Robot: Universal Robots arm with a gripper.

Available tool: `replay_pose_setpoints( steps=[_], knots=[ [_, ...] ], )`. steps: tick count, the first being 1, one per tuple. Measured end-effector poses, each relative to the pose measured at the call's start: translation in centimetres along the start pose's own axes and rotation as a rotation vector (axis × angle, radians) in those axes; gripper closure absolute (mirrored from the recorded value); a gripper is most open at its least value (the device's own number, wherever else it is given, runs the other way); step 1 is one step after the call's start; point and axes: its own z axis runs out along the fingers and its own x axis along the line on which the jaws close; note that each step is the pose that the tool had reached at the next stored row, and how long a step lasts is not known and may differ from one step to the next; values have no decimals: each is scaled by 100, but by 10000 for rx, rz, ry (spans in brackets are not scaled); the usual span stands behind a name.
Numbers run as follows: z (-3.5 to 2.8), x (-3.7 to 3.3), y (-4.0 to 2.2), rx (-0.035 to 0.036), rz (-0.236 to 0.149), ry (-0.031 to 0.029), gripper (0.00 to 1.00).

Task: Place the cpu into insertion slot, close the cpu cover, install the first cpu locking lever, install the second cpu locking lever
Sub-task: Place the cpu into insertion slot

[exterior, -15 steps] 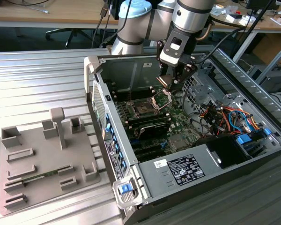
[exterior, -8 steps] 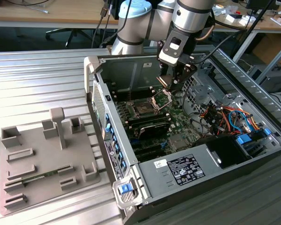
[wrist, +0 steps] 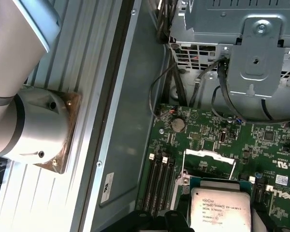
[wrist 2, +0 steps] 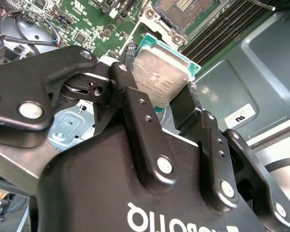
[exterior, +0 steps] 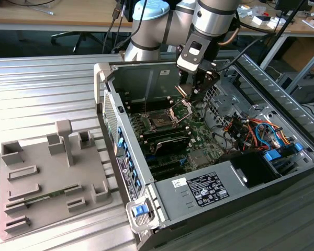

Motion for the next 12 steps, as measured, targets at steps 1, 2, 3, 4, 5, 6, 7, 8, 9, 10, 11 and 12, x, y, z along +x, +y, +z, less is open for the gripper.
replay_pose_setpoints(
  steps=[1, 2, 3, 4, 5, 6, 7, 8, 9, 10, 11, 12],
  knots=[
    [0, 0, 0, -1, 17, -1, 45],
    [0, 0, 0, -1, 33, -3, 45],
    [0, 0, 0, -2, 57, -5, 45],
    [0, 0, 0, -2, 73, -6, 45],
    [0, 0, 0, -2, 94, -9, 45],
    [0, 0, 0, -3, 114, -10, 45],
    [0, 0, 0, -3, 138, -12, 45],
    [0, 0, 0, -3, 159, -14, 45],
    [0, 0, 0, -4, 173, -16, 45],
    [0, 0, 0, -4, 185, -17, 45],
    [0, 0, 0, -4, 204, -19, 45],
    [1, 0, 0, -4, 216, -19, 45]
  ],
)
